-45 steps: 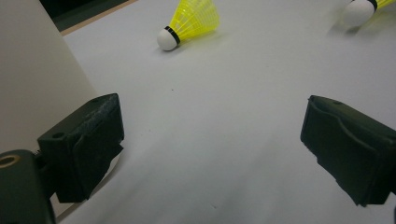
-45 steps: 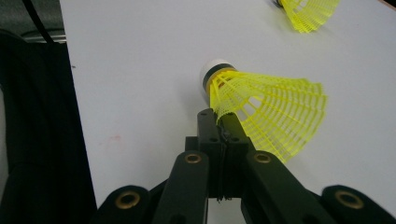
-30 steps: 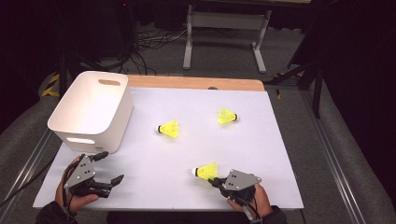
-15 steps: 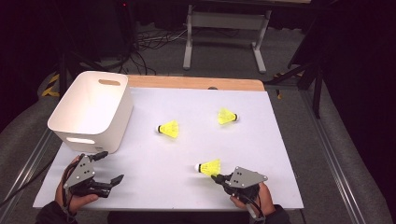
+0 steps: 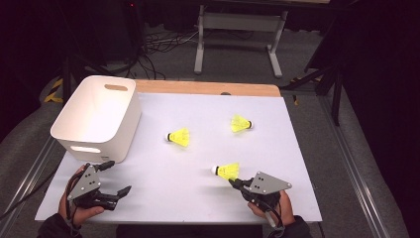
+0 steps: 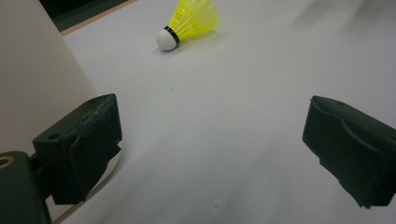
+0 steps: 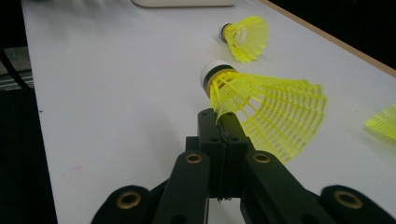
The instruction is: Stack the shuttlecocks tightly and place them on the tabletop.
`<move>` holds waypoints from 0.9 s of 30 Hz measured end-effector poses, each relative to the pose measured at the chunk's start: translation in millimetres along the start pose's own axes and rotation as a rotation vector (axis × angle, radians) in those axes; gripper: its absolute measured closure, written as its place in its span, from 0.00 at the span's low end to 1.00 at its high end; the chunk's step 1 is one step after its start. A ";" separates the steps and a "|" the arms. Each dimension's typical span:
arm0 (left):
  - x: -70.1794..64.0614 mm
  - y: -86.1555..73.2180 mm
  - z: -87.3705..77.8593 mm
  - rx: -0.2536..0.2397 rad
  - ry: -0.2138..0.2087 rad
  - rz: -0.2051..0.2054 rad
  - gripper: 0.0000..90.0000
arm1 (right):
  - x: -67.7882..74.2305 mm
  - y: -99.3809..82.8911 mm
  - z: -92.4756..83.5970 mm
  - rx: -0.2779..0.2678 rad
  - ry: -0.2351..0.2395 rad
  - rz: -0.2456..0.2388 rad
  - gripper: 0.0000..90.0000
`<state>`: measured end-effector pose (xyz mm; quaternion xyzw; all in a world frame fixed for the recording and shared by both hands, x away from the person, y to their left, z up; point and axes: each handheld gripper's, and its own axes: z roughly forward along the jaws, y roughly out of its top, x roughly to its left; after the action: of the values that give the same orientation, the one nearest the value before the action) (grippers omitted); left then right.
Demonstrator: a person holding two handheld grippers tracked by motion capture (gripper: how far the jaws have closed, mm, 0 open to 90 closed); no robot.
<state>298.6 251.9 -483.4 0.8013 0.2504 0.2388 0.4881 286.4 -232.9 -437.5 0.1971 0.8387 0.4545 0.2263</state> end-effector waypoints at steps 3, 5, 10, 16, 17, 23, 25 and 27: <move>0.3 -0.1 -0.1 0.004 -0.001 0.003 0.06 | -4.1 -0.6 -3.2 -0.007 -0.020 0.008 1.00; 0.2 -0.1 -0.1 0.000 -0.003 -0.001 0.06 | -6.4 -0.6 -4.9 -0.010 -0.028 0.007 1.00; 0.8 -0.5 -0.8 -0.005 0.000 -0.006 0.06 | -10.4 -0.2 -7.2 -0.017 -0.044 0.009 1.00; 1.1 -1.5 -3.0 -0.005 0.005 -0.006 0.06 | -16.5 1.4 -8.5 -0.020 -0.058 0.012 1.00; 0.8 -1.6 -3.3 -0.007 0.004 -0.009 0.06 | -17.8 1.9 -8.1 -0.019 -0.061 0.010 1.00; 0.5 -2.7 -5.2 -0.004 0.008 -0.013 0.06 | -25.0 4.6 -5.5 -0.020 -0.064 0.007 1.00; 0.2 -2.7 -5.8 0.001 0.010 -0.009 0.06 | -29.6 6.3 -3.6 -0.021 -0.064 0.006 1.00; -0.3 -2.8 -6.2 -0.002 0.011 -0.009 0.06 | -32.9 7.7 -2.1 -0.021 -0.062 0.009 1.00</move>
<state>294.0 257.0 -483.4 0.7981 0.2566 0.2413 0.4888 313.2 -248.1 -423.3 0.2123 0.8255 0.4580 0.2524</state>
